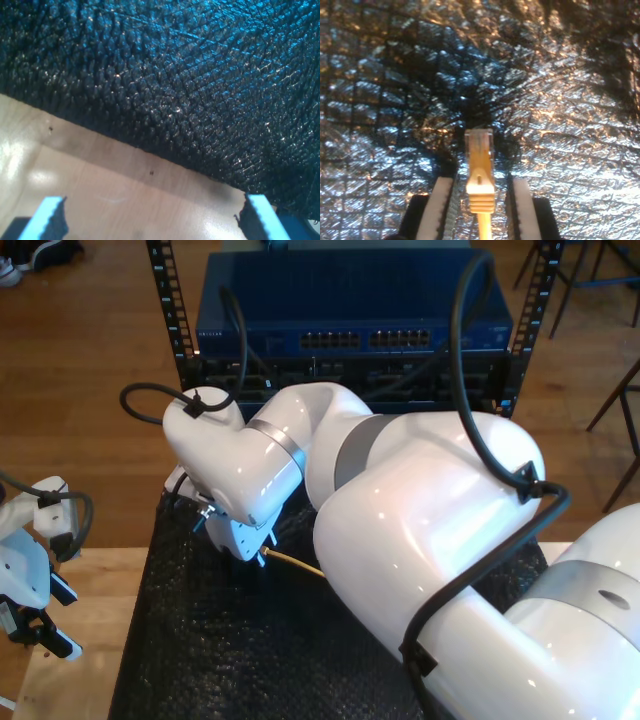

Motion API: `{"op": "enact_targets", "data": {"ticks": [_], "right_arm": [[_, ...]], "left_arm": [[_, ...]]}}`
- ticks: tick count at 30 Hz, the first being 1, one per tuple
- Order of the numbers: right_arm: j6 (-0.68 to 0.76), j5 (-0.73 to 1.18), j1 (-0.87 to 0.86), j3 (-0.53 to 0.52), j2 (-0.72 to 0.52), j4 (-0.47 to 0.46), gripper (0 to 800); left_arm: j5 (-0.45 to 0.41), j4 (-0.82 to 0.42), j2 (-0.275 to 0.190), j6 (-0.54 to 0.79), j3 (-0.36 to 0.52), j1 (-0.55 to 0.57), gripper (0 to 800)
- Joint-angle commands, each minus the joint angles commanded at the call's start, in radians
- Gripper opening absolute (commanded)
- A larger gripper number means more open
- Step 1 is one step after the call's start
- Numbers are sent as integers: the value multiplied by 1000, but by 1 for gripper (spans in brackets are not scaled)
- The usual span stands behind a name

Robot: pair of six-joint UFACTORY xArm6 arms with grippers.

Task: Grab the cable and plug it in

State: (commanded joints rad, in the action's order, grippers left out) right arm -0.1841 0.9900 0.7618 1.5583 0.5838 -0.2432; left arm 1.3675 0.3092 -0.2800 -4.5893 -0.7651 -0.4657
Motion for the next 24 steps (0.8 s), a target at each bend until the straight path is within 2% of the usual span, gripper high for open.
{"op": "enact_targets", "data": {"ticks": [9, 18, 24], "right_arm": [[2, 2, 3, -2, 6, -5, 201], [2, 2, 6, -2, 5, -6, 60], [-17, -2, 6, -8, -9, -2, 17]], "left_arm": [[0, 0, 0, 0, 0, 0, 800], [0, 0, 0, 0, -2, 0, 800], [2, 0, 0, 0, -2, 0, 800]]}}
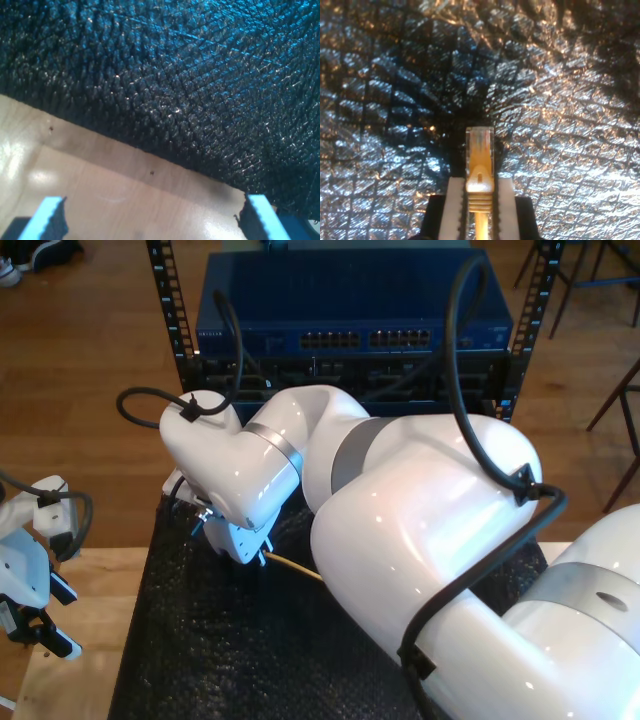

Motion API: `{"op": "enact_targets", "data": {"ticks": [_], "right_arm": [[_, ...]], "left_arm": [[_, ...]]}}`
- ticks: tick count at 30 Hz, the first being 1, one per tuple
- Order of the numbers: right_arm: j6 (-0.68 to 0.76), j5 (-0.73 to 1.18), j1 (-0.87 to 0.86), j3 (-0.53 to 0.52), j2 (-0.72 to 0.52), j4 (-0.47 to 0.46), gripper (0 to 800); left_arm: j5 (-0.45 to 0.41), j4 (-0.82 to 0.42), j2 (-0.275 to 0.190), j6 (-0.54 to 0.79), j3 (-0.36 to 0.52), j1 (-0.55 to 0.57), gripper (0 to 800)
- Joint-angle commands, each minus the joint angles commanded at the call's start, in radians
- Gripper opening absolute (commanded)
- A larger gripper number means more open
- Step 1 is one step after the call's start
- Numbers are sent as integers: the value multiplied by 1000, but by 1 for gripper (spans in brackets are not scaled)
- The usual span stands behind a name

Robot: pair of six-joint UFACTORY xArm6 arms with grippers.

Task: Grab the cable and plug it in

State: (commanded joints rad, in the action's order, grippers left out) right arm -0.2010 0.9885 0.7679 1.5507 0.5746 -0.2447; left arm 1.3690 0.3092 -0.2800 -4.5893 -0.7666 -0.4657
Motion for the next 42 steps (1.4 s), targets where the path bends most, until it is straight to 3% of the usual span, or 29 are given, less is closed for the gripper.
{"op": "enact_targets", "data": {"ticks": [13, 20, 32, 42], "right_arm": [[-331, -3, -15, -51, -98, 14, 6], [-427, -3, -58, -106, -152, 26, 4], [-666, 2, -129, -221, -292, 187, 4], [-872, 3, -239, -295, -368, 212, 4]], "left_arm": [[8, 0, 0, 0, -3, 0, 800], [11, 0, 0, 2, -3, 0, 800], [14, 2, -2, 3, 0, 0, 800], [14, 0, -3, 3, -3, 2, 800]]}}
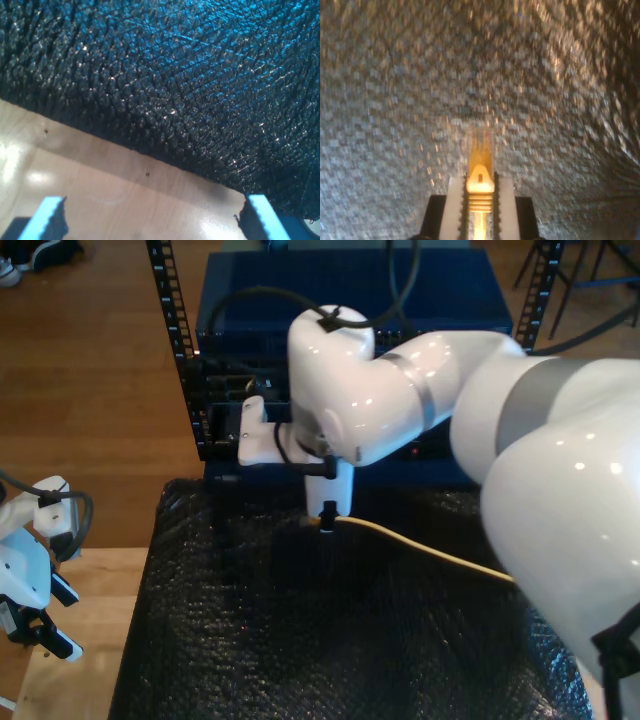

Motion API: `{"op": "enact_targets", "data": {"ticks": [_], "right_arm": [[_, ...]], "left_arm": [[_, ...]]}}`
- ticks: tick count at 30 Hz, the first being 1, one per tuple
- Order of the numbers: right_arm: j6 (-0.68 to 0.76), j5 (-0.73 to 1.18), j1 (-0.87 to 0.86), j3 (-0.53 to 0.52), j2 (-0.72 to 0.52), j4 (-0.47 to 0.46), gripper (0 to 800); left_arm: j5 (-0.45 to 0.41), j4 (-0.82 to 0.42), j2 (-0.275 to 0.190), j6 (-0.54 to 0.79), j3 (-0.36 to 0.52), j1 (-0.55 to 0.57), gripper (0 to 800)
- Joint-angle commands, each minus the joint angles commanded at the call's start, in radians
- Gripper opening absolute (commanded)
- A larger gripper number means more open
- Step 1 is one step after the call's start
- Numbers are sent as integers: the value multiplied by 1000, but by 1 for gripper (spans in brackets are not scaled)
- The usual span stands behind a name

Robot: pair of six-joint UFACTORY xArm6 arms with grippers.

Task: Grab the cable and plug it in

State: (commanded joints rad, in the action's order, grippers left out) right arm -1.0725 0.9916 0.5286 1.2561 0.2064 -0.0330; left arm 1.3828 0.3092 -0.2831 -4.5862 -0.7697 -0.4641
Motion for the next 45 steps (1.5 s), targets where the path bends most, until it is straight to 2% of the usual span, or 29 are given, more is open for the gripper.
{"op": "enact_targets", "data": {"ticks": [8, 15, 19, 26, 32, 40, 45], "right_arm": [[-212, 2, -118, -84, -83, 140, 4], [-292, 35, -123, -180, -180, 150, 4], [-347, 35, -124, -256, -239, 206, 4], [-466, 114, -146, -265, -269, 342, 4], [-514, 153, -186, -265, -293, 419, 4], [-555, 187, -232, -302, -373, 505, 4], [-557, 207, -259, -307, -400, 522, 4]], "left_arm": [[0, 0, -2, 0, 0, 2, 800], [2, 2, -5, -2, 5, 8, 800], [23, 40, -6, 0, 5, 12, 800], [54, 100, -28, 0, -2, 75, 800], [54, 146, -28, 0, -2, 138, 800], [51, 224, -28, 0, -3, 226, 800], [43, 270, -26, -3, -5, 292, 800]]}}
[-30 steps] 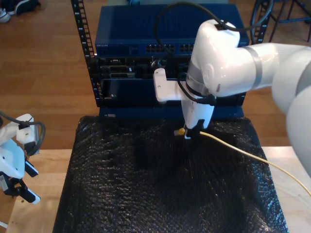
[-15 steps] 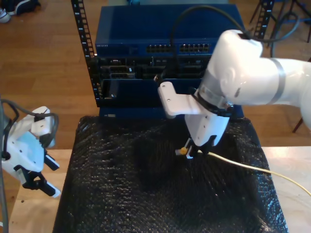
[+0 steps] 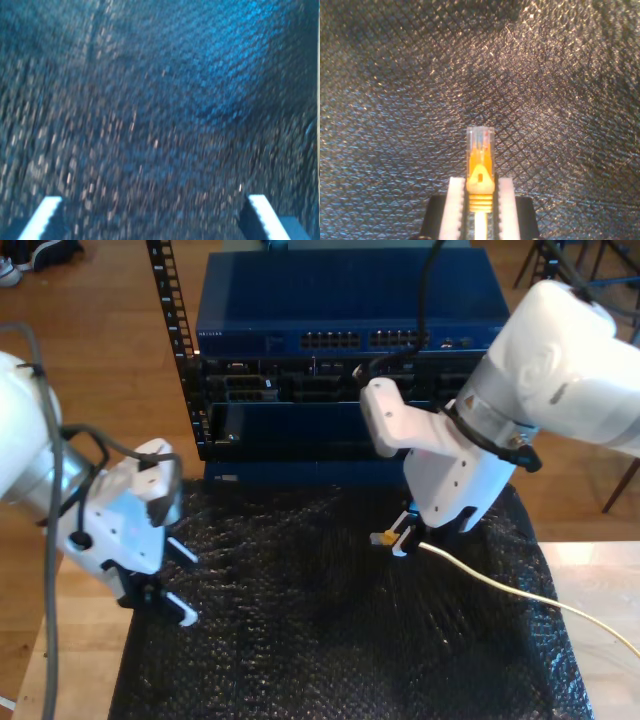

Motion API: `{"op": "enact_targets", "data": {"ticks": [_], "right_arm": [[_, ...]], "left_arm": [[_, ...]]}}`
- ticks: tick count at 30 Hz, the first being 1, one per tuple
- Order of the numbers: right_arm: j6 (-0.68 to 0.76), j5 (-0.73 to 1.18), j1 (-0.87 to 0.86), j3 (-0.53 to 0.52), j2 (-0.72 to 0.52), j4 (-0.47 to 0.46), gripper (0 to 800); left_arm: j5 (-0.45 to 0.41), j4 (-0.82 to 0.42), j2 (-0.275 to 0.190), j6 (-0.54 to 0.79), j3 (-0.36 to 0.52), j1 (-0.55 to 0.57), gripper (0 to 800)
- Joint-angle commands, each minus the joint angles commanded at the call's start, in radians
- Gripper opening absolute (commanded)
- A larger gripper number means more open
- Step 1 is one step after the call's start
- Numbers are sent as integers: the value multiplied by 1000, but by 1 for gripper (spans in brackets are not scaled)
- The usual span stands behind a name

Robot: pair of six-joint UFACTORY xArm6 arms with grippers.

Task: Grab the cable and plug it in

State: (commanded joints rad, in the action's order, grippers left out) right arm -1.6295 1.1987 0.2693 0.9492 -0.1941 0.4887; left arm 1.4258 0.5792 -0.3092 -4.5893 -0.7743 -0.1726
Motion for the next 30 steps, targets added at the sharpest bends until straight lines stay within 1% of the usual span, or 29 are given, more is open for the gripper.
{"op": "enact_targets", "data": {"ticks": [3, 6, 10, 15, 24, 30], "right_arm": [[2, -2, -5, -3, -25, -2, 4], [3, 0, -8, -5, -63, 2, 4], [5, -2, -11, -21, -118, 32, 4], [9, -2, -14, -21, -133, 48, 4], [25, 0, -32, -20, -144, 95, 6], [54, 0, -34, -20, -153, 97, 6]], "left_arm": [[-3, 34, -2, -2, -3, 40, 800], [-5, 72, 0, -5, -25, 74, 800], [-5, 115, 6, -5, -52, 115, 800], [-5, 169, 9, -9, -74, 172, 800], [-8, 244, 9, -25, -118, 192, 800], [-6, 313, 8, -18, -126, 203, 800]]}}
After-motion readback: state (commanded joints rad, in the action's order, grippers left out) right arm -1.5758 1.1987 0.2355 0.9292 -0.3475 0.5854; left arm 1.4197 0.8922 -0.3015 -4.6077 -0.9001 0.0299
